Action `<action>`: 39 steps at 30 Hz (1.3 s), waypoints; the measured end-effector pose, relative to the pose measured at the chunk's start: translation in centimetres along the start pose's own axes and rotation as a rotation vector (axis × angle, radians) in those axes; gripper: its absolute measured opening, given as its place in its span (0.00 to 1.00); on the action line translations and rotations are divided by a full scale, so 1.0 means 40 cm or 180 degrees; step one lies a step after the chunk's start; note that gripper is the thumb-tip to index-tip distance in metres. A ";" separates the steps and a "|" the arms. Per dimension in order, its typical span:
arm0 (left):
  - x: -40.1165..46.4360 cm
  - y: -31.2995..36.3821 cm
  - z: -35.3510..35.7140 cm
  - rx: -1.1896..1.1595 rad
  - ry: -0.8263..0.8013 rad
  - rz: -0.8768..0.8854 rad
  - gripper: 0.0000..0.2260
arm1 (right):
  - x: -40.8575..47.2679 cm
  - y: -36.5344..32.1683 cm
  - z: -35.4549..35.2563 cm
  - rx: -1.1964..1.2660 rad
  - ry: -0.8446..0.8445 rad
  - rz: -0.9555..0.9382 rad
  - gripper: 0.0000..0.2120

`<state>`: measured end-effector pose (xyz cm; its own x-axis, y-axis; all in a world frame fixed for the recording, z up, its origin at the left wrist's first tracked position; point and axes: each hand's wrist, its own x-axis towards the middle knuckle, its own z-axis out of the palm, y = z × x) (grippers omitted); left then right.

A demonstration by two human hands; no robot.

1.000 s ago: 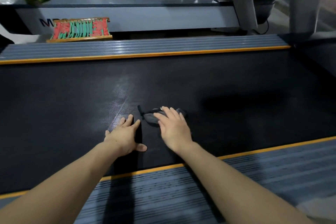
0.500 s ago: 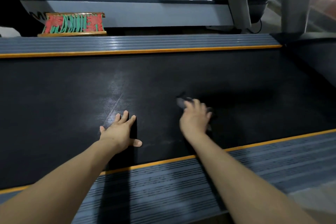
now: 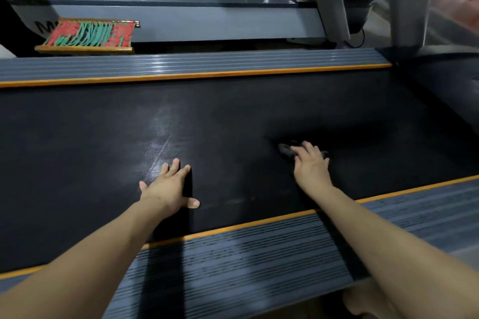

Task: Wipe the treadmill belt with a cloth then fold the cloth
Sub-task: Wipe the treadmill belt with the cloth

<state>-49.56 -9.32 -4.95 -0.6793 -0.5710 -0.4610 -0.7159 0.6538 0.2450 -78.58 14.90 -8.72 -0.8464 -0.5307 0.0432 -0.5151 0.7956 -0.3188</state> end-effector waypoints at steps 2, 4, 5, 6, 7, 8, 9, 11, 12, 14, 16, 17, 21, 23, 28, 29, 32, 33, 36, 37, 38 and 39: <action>-0.003 0.001 -0.005 0.0035 -0.0005 0.0011 0.49 | -0.033 -0.070 0.013 -0.0002 0.0033 0.0216 0.17; -0.001 0.000 -0.006 0.0041 -0.0015 0.0001 0.49 | -0.097 -0.178 0.046 -0.0117 0.0076 0.0021 0.17; -0.002 0.001 -0.007 0.0046 -0.0015 -0.0013 0.49 | -0.129 -0.234 0.068 -0.0120 0.0043 -0.0195 0.17; -0.007 0.001 -0.008 0.0077 -0.0014 -0.0026 0.49 | -0.161 -0.286 0.088 -0.0096 -0.0024 -0.0455 0.17; -0.012 0.001 -0.009 0.0140 -0.0009 -0.0026 0.49 | -0.189 -0.327 0.103 -0.0043 -0.0182 -0.0704 0.17; -0.012 0.000 -0.010 0.0222 -0.0013 -0.0010 0.48 | -0.204 -0.353 0.111 0.0020 -0.0330 -0.0900 0.18; -0.012 0.000 -0.013 0.0281 -0.0038 0.0000 0.48 | -0.203 -0.358 0.109 0.0120 -0.0468 -0.1034 0.18; -0.016 -0.004 -0.022 0.0325 -0.0046 -0.0006 0.47 | -0.173 -0.311 0.077 0.0252 -0.0618 -0.1242 0.18; -0.022 -0.006 -0.028 0.0328 0.0000 -0.0005 0.45 | -0.158 -0.272 0.062 0.0236 -0.0594 -0.1302 0.17; -0.037 -0.008 -0.033 0.0296 0.0130 0.0010 0.40 | -0.118 -0.169 0.026 0.0149 -0.0429 -0.1011 0.16; -0.062 -0.009 -0.029 0.0250 0.0137 -0.0030 0.39 | -0.077 -0.067 -0.017 0.0063 -0.0246 -0.0545 0.17; -0.070 -0.012 -0.021 0.0269 0.0079 -0.0035 0.41 | -0.064 -0.030 -0.031 -0.0008 -0.0251 -0.0356 0.17; -0.066 -0.028 0.017 0.0274 -0.0056 0.0014 0.49 | -0.087 -0.048 -0.028 -0.0021 -0.0206 0.0215 0.16; -0.066 -0.021 0.020 0.0204 -0.0055 -0.0064 0.48 | -0.142 -0.148 0.009 -0.0072 -0.0086 0.0241 0.17; -0.072 -0.015 0.025 0.0066 -0.0113 -0.0148 0.47 | -0.267 -0.352 0.084 0.0158 -0.0647 -0.0875 0.18; -0.070 -0.018 0.026 0.0036 -0.0131 -0.0156 0.46 | -0.262 -0.343 0.077 0.0249 -0.0784 -0.0982 0.18; -0.067 -0.023 0.031 0.0000 -0.0090 -0.0136 0.46 | -0.211 -0.242 0.048 0.0170 -0.0731 -0.1169 0.16; -0.067 -0.022 0.032 0.0009 -0.0073 -0.0128 0.46 | -0.185 -0.196 0.031 0.0108 -0.0658 -0.1097 0.17; -0.072 -0.017 0.031 0.0003 -0.0034 -0.0145 0.46 | -0.108 -0.048 -0.039 -0.0191 -0.0399 -0.0601 0.22; -0.075 -0.014 0.029 -0.0011 -0.0030 -0.0155 0.46 | -0.091 -0.008 -0.060 -0.0210 -0.0358 -0.0388 0.23; -0.079 -0.010 0.027 -0.0025 -0.0033 -0.0157 0.46 | -0.080 0.020 -0.075 -0.0151 -0.0358 -0.0160 0.21; -0.081 -0.006 0.024 -0.0032 -0.0037 -0.0152 0.46 | -0.075 0.033 -0.083 -0.0058 -0.0367 0.0048 0.18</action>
<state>-47.02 -7.16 -4.33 -0.6425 -0.5956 -0.4822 -0.7490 0.6209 0.2311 -77.15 18.50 -6.13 -0.8336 -0.5478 -0.0710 -0.5055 0.8084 -0.3015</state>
